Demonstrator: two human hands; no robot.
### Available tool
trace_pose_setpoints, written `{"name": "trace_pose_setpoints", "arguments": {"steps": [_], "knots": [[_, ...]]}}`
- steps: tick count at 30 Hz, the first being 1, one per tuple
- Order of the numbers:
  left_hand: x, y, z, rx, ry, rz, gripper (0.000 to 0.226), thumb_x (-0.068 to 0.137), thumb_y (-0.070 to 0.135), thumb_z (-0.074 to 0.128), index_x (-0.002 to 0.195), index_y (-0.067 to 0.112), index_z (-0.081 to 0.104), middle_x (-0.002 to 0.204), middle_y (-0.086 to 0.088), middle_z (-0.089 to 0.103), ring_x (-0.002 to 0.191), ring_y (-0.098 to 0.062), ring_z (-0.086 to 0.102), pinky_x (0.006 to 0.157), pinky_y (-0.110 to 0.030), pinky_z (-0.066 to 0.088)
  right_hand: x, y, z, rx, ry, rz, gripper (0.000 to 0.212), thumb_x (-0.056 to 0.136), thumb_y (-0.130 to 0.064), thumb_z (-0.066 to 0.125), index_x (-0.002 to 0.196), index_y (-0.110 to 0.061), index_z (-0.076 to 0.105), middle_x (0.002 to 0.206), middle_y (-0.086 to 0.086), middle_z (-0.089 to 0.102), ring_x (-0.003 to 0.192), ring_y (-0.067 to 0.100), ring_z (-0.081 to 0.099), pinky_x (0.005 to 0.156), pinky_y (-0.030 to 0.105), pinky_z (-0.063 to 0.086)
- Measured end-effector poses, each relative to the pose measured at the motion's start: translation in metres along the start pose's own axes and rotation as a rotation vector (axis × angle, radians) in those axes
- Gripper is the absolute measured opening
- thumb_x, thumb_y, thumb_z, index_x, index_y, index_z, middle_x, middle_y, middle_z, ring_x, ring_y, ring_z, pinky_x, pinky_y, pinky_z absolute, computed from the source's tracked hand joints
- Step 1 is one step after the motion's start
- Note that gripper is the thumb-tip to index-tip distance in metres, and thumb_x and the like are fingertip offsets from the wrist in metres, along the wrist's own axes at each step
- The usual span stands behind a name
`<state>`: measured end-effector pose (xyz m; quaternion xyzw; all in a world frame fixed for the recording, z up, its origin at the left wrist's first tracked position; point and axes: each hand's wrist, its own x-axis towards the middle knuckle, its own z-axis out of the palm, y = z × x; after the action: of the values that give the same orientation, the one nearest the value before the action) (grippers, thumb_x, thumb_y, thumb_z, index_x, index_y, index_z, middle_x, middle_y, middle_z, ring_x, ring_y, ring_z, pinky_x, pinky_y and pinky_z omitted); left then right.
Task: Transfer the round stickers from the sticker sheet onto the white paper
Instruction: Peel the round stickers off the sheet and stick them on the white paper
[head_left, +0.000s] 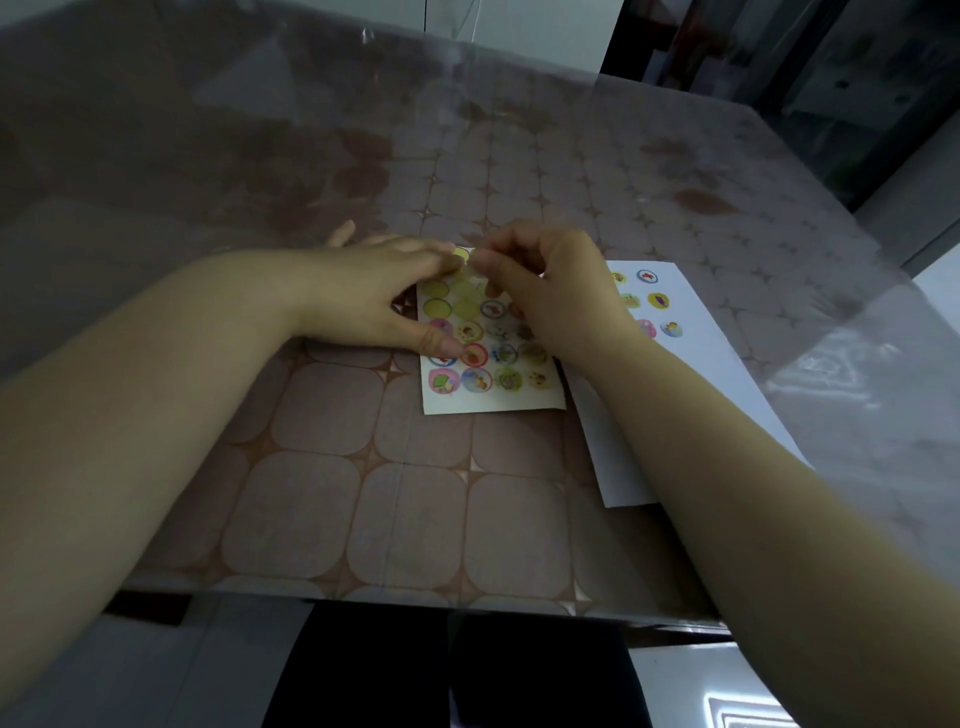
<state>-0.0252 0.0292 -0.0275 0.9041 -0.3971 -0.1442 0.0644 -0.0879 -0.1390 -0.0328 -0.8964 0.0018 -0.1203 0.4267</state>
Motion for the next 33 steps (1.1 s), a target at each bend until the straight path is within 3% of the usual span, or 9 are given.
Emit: {"name": "trace_pose_setpoints", "arguments": {"steps": [3,5,8,11,15,18,21,25,33], "knots": [[0.001,-0.001,0.0,0.012,0.005,-0.002,0.106,0.051,0.08,0.033,0.144,0.033,0.016,0.154,0.014,0.01,0.142,-0.011,0.006,0.112,-0.052,-0.005,-0.003,-0.006,-0.009,0.147,-0.023,0.081,0.008,0.086,-0.021,0.063,0.079,-0.021,0.065,0.063,-0.01,0.063,0.055,-0.004,0.055,0.051,0.012,0.044],[0.002,-0.003,0.001,0.018,0.023,0.01,0.104,0.054,0.083,0.037,0.144,0.033,0.019,0.154,0.014,0.011,0.142,-0.01,0.006,0.113,-0.051,-0.006,-0.006,-0.009,-0.02,0.135,-0.037,0.086,0.004,0.082,-0.02,0.068,0.078,-0.019,0.069,0.063,-0.011,0.064,0.053,-0.008,0.054,0.05,0.007,0.04],[0.002,-0.007,0.003,0.021,0.071,0.05,0.11,0.048,0.089,0.033,0.143,0.034,0.021,0.153,0.015,0.012,0.141,-0.008,0.006,0.112,-0.048,-0.007,-0.01,-0.011,-0.047,0.052,-0.09,0.131,0.006,0.073,-0.025,0.076,0.076,-0.028,0.072,0.059,-0.013,0.066,0.053,-0.006,0.052,0.05,0.012,0.041],[0.002,-0.008,0.002,-0.001,0.116,0.087,0.109,0.045,0.086,0.029,0.141,0.035,0.025,0.153,0.017,0.012,0.141,-0.006,0.006,0.112,-0.045,-0.007,-0.016,-0.016,-0.078,-0.035,-0.172,0.163,0.013,0.068,-0.026,0.078,0.078,-0.032,0.073,0.073,-0.008,0.073,0.067,0.006,0.062,0.065,0.021,0.048],[0.001,-0.007,0.0,-0.056,0.125,0.118,0.103,0.048,0.085,0.032,0.139,0.038,0.029,0.151,0.02,0.015,0.14,-0.002,0.007,0.111,-0.038,-0.007,-0.03,-0.006,-0.104,-0.18,-0.208,0.236,0.018,0.067,-0.028,0.077,0.081,-0.035,0.07,0.074,-0.013,0.073,0.072,0.0,0.066,0.07,0.015,0.043],[0.002,-0.005,0.002,-0.077,0.201,0.162,0.077,0.069,0.069,0.052,0.137,0.041,0.03,0.15,0.018,0.021,0.139,-0.004,0.013,0.107,-0.027,-0.002,-0.041,0.011,-0.107,-0.144,-0.151,0.314,0.007,0.072,-0.022,0.074,0.072,-0.029,0.071,0.07,-0.01,0.072,0.067,0.002,0.065,0.064,0.019,0.047],[0.005,-0.007,0.008,-0.084,0.24,0.176,0.069,0.076,0.055,0.062,0.136,0.045,0.03,0.149,0.018,0.025,0.138,-0.003,0.018,0.105,-0.026,0.003,-0.048,0.025,-0.102,-0.077,-0.109,0.37,0.007,0.076,-0.018,0.071,0.071,-0.022,0.073,0.069,-0.006,0.072,0.058,-0.003,0.061,0.057,0.008,0.045],[0.011,-0.013,0.009,-0.077,0.23,0.178,0.069,0.075,0.056,0.063,0.135,0.048,0.028,0.148,0.019,0.027,0.137,-0.004,0.021,0.106,-0.028,0.006,-0.054,0.032,-0.095,0.038,-0.073,0.391,0.007,0.066,-0.021,0.077,0.072,-0.021,0.073,0.071,-0.002,0.074,0.069,0.008,0.066,0.082,0.022,0.049],[0.011,-0.011,0.008,-0.107,0.234,0.185,0.069,0.076,0.055,0.063,0.135,0.046,0.03,0.148,0.016,0.029,0.136,-0.005,0.024,0.104,-0.026,0.006,-0.055,0.033,-0.087,-0.059,-0.023,0.398,0.006,0.078,-0.024,0.071,0.072,-0.023,0.071,0.062,-0.013,0.061,0.048,-0.007,0.049,0.044,0.002,0.033]]}}
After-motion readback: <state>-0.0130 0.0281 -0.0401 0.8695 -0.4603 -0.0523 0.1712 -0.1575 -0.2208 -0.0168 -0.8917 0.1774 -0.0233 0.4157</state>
